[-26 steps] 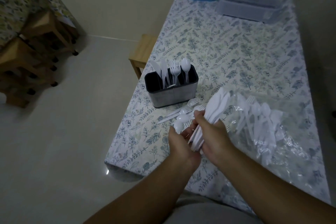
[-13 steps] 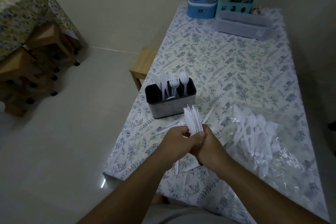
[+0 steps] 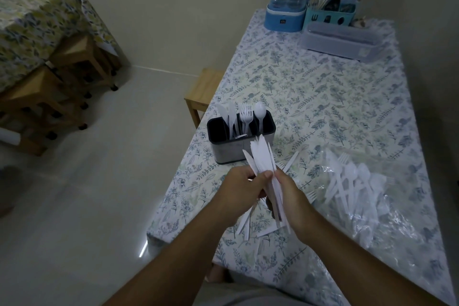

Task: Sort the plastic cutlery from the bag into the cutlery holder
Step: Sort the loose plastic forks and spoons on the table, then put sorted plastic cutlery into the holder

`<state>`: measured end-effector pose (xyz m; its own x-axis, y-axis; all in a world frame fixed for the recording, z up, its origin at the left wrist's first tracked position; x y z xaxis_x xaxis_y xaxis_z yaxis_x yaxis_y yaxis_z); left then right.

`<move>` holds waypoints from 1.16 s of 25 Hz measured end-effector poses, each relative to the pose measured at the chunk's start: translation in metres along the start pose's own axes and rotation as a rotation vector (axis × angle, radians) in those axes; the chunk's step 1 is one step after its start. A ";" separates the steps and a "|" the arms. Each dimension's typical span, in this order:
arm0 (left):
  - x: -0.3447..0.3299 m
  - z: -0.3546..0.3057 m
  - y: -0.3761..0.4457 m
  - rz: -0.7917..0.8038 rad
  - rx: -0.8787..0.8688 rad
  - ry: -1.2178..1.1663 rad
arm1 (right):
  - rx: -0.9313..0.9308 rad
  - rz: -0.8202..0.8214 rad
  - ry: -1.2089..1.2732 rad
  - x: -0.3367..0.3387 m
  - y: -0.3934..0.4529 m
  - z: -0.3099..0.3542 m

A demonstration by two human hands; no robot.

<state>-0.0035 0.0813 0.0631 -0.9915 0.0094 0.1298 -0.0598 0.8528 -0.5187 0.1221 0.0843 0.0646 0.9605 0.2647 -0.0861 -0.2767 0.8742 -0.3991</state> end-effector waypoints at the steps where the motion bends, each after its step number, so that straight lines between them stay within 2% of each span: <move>1: 0.001 0.000 -0.001 -0.002 -0.019 0.056 | -0.025 -0.010 -0.023 0.000 -0.001 0.001; 4: 0.007 0.001 -0.001 0.053 -0.038 0.173 | 0.019 0.031 -0.149 -0.001 0.001 -0.006; 7: 0.016 0.002 0.002 0.109 -0.041 0.216 | 0.019 0.089 -0.125 -0.001 0.005 -0.007; 10: 0.029 0.004 0.007 0.102 -0.074 0.287 | 0.030 0.153 -0.348 -0.004 0.008 0.002; 13: 0.037 -0.002 0.007 0.088 -0.174 0.329 | 0.106 0.128 -0.452 -0.005 0.013 0.014; 16: 0.045 -0.020 0.006 0.061 -0.325 0.388 | 0.221 0.070 -0.444 -0.009 0.023 0.025; 21: 0.069 -0.056 0.023 0.005 -0.470 0.413 | 0.342 0.032 -0.386 -0.020 0.047 0.067; 25: 0.093 -0.092 0.043 -0.095 -0.633 0.518 | 0.442 -0.015 -0.429 -0.028 0.080 0.100; 29: 0.105 -0.100 0.068 -0.187 -0.683 0.503 | 0.569 -0.066 -0.480 -0.034 0.111 0.112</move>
<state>-0.1004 0.1927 0.1259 -0.7937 -0.0700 0.6043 0.0258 0.9886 0.1484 0.0553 0.2176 0.1253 0.8928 0.2394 0.3817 -0.3175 0.9354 0.1560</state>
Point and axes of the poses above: each hand's wrist, its own y-axis towards the middle knuckle, its own x-axis out of the back of the hand, z = x × y, the point moved 1 cm from there along y, towards the middle knuckle, and after that the axes turned 5 degrees about x, right-handed, at the moved point
